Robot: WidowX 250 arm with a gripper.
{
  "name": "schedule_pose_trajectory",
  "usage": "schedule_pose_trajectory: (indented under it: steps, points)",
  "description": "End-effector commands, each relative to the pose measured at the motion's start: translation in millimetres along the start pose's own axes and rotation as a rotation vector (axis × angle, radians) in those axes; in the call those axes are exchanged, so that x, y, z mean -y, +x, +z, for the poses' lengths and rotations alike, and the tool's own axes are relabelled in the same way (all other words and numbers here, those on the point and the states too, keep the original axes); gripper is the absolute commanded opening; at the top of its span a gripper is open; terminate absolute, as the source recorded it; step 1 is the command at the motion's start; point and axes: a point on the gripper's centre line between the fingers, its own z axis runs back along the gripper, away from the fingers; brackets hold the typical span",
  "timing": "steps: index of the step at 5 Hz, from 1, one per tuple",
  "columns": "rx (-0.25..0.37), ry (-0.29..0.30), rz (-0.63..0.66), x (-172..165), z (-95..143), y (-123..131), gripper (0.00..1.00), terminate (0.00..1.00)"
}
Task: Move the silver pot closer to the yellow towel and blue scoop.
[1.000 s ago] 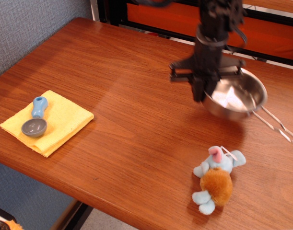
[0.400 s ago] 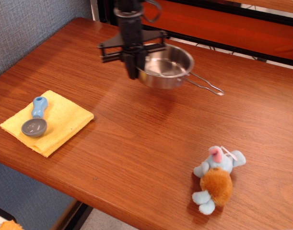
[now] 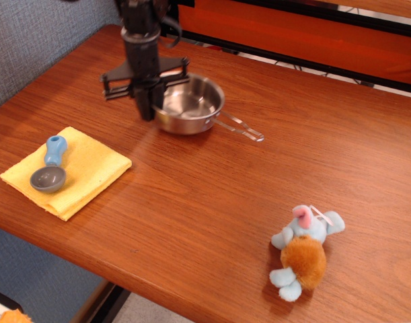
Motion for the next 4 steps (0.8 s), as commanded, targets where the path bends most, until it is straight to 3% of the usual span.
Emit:
schedule_pose_trajectory:
  steps: [1,2,3,4]
  points:
    - [0.050,0.054,0.072,-27.1,3.3,15.3,0.00,0.00]
    - [0.046,0.047,0.078,-34.8,2.9,13.6,0.00,0.00]
    - [0.031,0.063,0.042,-36.1,8.4,14.5,1.00,0.00]
    - [0.036,0.037,-0.007,-31.3,19.5,17.2,1.00,0.00]
